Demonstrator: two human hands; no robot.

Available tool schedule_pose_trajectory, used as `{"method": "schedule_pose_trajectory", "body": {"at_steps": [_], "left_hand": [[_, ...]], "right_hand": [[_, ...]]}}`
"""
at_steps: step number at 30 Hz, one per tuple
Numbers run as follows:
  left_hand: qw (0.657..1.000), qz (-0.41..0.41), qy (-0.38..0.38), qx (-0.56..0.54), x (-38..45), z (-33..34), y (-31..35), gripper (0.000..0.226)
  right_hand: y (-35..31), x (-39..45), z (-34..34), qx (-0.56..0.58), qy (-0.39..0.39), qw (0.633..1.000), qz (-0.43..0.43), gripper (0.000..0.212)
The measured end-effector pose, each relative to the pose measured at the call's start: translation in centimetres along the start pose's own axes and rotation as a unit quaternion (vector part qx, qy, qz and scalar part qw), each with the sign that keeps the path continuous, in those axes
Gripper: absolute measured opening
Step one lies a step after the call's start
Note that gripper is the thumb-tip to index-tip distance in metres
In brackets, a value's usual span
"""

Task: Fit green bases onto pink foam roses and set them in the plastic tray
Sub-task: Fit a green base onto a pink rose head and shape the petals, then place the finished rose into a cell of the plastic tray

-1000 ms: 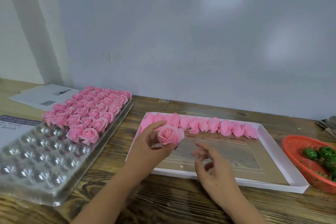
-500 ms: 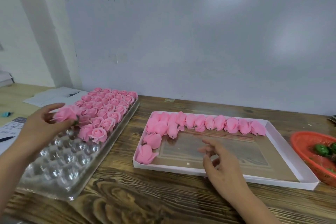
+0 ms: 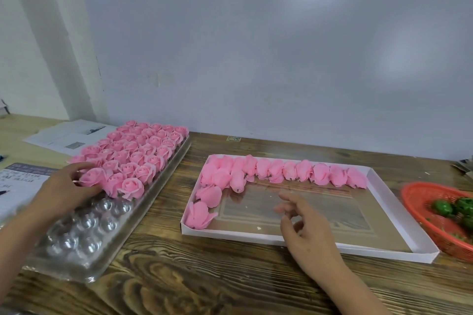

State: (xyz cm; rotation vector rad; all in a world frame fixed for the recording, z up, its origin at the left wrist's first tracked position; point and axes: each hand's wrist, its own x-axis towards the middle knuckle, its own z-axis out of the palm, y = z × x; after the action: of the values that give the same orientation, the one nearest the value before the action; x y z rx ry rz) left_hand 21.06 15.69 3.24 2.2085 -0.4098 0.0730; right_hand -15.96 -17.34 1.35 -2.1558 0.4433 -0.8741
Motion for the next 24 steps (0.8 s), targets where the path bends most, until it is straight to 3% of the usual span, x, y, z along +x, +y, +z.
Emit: {"method": "schedule_pose_trajectory", "body": {"at_steps": [5, 12, 19, 24], "left_hand": [[0.999, 0.005, 0.006, 0.053, 0.5, -0.1, -0.3, 0.058], [0.999, -0.021, -0.025, 0.042, 1.3, -0.4, -0.6, 0.056], [0.995, -0.014, -0.093, 0.026, 2.1, -1.1, -0.2, 0.075], [0.996, 0.032, -0.049, 0.062, 2.3, -1.0, -0.8, 0.070]], "right_hand": [[0.0, 0.0, 0.1, -0.007, -0.004, 1.000, -0.001, 0.052], [0.1, 0.0, 0.0, -0.006, -0.004, 1.000, 0.000, 0.052], [0.3, 0.0, 0.0, -0.001, -0.003, 1.000, 0.002, 0.051], [0.3, 0.0, 0.1, -0.006, -0.007, 1.000, 0.005, 0.051]]}}
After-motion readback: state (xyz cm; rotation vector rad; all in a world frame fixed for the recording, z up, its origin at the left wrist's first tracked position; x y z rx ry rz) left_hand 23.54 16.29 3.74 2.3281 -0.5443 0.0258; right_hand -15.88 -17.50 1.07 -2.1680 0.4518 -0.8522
